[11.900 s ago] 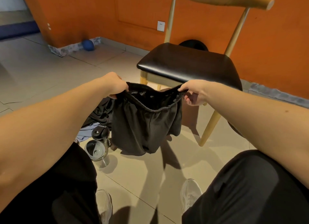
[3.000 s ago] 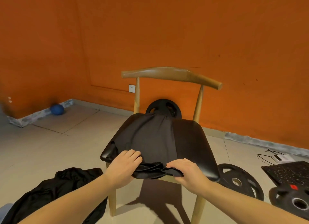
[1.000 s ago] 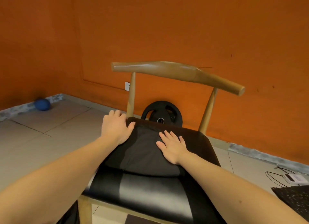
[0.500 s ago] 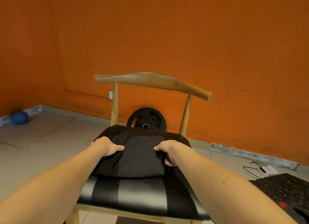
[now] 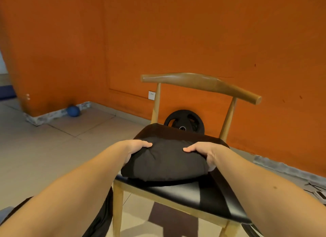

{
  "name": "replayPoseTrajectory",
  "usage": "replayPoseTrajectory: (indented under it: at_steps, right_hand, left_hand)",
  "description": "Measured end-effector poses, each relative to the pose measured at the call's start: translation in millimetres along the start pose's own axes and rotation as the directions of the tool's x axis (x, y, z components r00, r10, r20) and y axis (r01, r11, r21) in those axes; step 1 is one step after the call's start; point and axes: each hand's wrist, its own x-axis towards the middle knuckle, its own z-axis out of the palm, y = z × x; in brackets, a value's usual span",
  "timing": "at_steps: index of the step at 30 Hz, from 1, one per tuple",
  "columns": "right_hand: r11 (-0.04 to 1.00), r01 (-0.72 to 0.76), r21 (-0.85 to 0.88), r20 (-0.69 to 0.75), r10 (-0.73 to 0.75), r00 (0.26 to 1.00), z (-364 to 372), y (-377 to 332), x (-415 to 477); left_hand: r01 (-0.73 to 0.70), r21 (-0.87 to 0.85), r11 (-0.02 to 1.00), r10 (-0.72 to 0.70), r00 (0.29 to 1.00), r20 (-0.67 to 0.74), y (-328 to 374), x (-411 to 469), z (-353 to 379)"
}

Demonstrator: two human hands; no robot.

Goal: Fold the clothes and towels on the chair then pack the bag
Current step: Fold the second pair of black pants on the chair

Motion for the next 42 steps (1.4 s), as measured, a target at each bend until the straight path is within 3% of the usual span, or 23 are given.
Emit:
replayPoseTrajectory:
  at_steps: [6,11,14,17,23,30,35,38,42]
  right_hand:
    - [0.988,0.131,-0.084,0.064,-0.126,0.99,34,14,-27]
    - [0.947,0.28,-0.158,0.127,-0.262,0.957,87,31,-73]
    - [0.876,0.343,-0.338,0.144,-0.312,0.939,129,47,-94]
    - [0.738,0.401,-0.543,0.171,-0.37,0.913,179,63,-118]
    - [0.598,0.539,-0.593,0.286,-0.469,0.836,284,101,-169]
    - [0.548,0.686,-0.479,0.498,-0.475,0.726,394,147,-219]
    - [0.56,0.704,-0.436,0.678,-0.31,0.666,469,188,-228]
    - [0.447,0.746,-0.494,0.752,-0.21,0.624,511,214,-235]
    - [0.304,0.803,-0.512,0.796,-0.183,0.577,577,251,-221]
  left_hand:
    - [-0.012,-0.01,1.0,0.011,0.999,-0.045,-49,-42,-17]
    - [-0.124,-0.069,0.99,0.106,0.971,-0.214,-99,-99,-45]
    - [-0.163,-0.08,0.983,0.132,0.944,-0.301,-136,-138,-64]
    - [-0.19,-0.082,0.978,0.146,0.914,-0.378,-171,-179,-85]
    - [-0.175,-0.041,0.984,0.131,0.853,-0.505,-242,-247,-127]
    - [-0.113,-0.128,0.985,0.011,0.79,-0.613,-308,-321,-150]
    - [-0.074,-0.216,0.974,-0.076,0.786,-0.614,-370,-350,-175]
    - [-0.026,-0.222,0.975,-0.12,0.777,-0.617,-413,-360,-191]
    - [0.012,-0.276,0.961,-0.193,0.745,-0.638,-482,-352,-213]
